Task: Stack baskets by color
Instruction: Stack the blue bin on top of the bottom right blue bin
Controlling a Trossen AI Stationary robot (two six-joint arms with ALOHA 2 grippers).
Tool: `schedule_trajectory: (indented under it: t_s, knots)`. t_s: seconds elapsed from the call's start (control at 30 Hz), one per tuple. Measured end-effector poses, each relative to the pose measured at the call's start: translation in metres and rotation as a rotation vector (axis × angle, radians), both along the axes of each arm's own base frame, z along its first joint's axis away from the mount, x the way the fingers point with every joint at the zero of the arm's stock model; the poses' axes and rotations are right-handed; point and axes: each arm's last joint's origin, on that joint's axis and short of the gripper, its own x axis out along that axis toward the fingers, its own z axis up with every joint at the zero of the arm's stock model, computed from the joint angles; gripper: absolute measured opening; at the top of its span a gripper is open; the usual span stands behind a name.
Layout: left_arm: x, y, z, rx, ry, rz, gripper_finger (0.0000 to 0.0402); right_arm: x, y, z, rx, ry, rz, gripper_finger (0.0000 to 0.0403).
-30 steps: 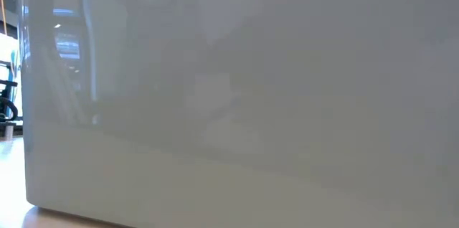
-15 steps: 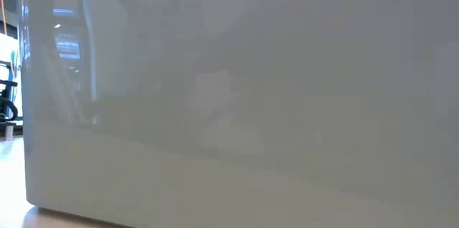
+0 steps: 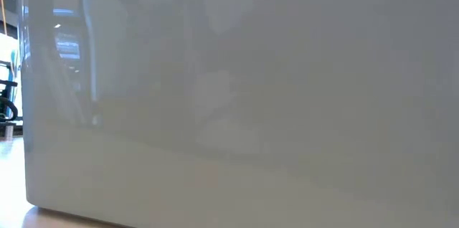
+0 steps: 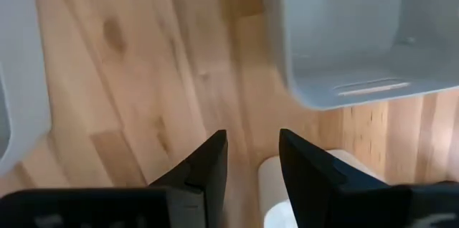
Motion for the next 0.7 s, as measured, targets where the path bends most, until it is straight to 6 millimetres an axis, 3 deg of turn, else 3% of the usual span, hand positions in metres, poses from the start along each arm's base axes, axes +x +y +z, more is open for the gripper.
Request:
schedule_trajectory:
  t_s: [0.13,0.37,0.7]
  knots:
    - [0.000,0.000,0.000,0.000,0.000,0.000,0.0126,-0.008,0.021,-0.003,-0.008,0.075,0.045,0.0113]
    - [0.000,0.000,0.000,0.000,0.000,0.000,0.0126,-0.021,0.058,-0.028,-0.028,0.178,0.146,0.0113]
    - [0.000,0.000,0.000,-0.015,-0.011,0.019,0.0126,-0.051,0.081,-0.054,-0.074,0.302,0.177,0.0113]
